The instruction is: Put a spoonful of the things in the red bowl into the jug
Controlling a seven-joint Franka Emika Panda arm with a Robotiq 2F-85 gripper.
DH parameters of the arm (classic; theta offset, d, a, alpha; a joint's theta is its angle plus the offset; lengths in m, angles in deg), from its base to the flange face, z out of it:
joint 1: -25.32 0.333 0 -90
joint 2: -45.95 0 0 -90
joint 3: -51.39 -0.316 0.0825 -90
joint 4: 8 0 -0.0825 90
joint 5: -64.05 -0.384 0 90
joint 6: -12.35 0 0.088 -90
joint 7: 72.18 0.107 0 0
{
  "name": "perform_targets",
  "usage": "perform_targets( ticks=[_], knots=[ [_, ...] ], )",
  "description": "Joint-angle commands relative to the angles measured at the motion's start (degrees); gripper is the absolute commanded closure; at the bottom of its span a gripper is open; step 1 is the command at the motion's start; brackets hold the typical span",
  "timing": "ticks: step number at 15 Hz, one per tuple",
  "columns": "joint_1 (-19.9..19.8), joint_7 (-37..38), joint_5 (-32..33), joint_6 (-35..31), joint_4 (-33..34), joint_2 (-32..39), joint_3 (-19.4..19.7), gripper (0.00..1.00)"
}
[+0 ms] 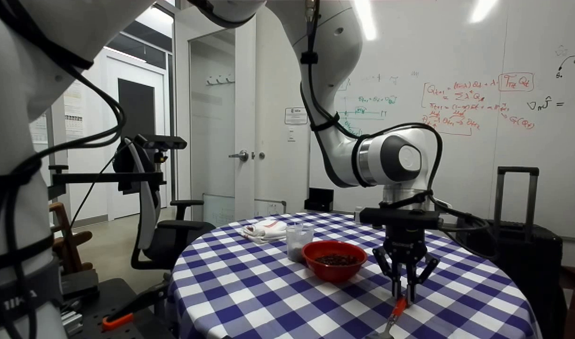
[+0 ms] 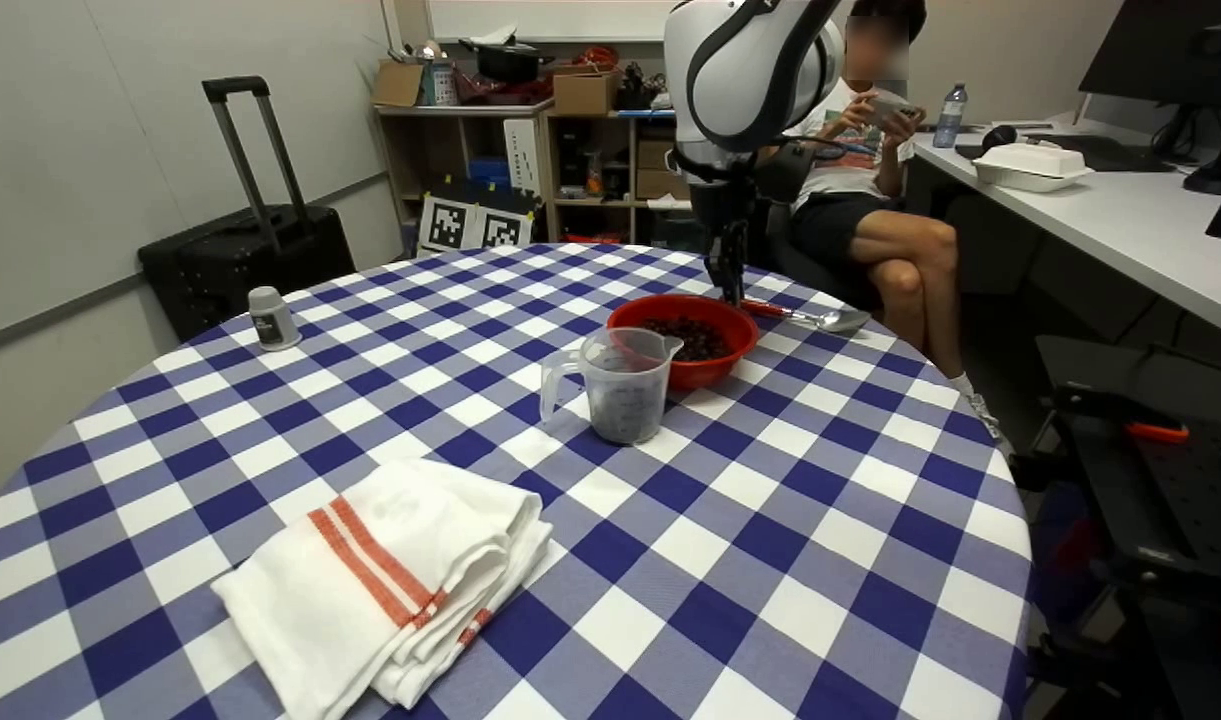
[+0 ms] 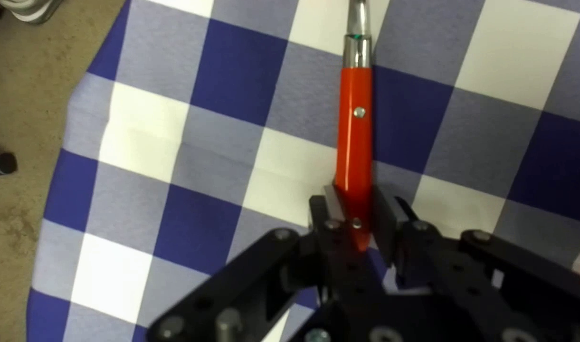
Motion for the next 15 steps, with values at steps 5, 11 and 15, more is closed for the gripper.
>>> perform_targets(
  ticks=[5, 11, 15],
  knots=[
    [-0.82, -4.05, -2.79, -3.54, 2.87, -5.34, -1.53, 0.95],
    [-2.53, -3.91, -11.72, -5.66, 3.21, -12.29, -5.5, 0.95],
    [-2.05, -2.32, -21.5, -7.47, 2.78, -16.0, -7.76, 0.95]
  ],
)
